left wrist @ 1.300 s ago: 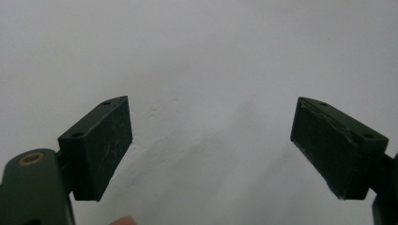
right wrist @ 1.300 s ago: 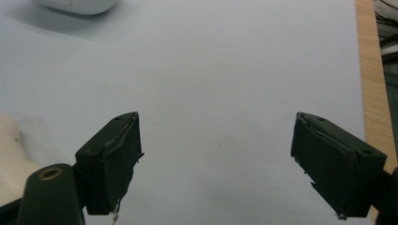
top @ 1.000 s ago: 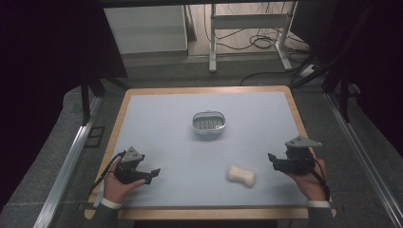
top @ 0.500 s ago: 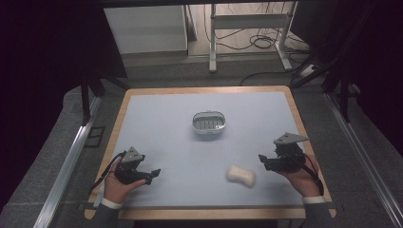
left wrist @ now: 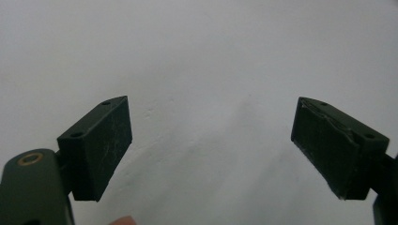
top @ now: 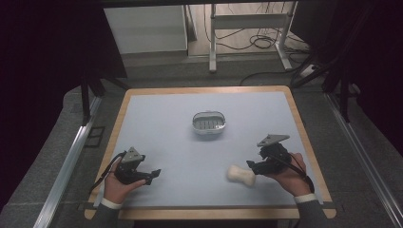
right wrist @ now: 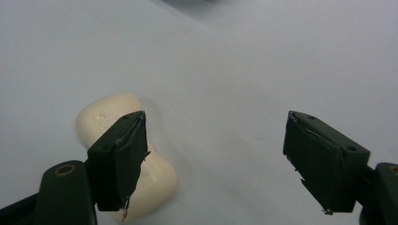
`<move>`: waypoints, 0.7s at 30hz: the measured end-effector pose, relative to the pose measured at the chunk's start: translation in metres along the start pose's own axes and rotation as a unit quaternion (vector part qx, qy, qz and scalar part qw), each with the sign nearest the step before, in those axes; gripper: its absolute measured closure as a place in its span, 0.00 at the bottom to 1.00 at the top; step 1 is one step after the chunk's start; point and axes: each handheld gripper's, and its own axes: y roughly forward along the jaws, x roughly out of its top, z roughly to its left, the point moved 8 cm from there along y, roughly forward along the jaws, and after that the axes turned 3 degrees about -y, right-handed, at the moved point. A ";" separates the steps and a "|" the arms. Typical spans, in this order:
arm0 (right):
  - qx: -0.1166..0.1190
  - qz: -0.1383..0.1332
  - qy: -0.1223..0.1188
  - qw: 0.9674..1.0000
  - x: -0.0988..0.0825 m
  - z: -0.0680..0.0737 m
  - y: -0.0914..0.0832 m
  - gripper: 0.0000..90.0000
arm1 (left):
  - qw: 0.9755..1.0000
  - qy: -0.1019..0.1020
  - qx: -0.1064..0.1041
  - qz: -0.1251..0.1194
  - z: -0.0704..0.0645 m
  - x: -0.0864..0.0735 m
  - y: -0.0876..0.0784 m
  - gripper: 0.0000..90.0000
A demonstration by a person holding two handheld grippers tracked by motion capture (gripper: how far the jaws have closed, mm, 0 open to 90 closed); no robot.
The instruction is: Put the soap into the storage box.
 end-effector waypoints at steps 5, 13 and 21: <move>0.010 0.011 -0.013 1.000 0.002 0.007 0.004 0.25 | 1.000 -0.002 0.001 -0.004 0.002 0.001 -0.002 0.15; 0.036 0.041 -0.044 0.998 0.002 0.024 0.014 0.25 | 1.000 0.000 -0.001 -0.001 0.000 0.000 -0.001 0.15; 0.067 0.075 -0.071 0.992 -0.002 0.038 0.026 0.27 | 1.000 0.000 -0.002 0.001 0.000 0.000 0.000 0.15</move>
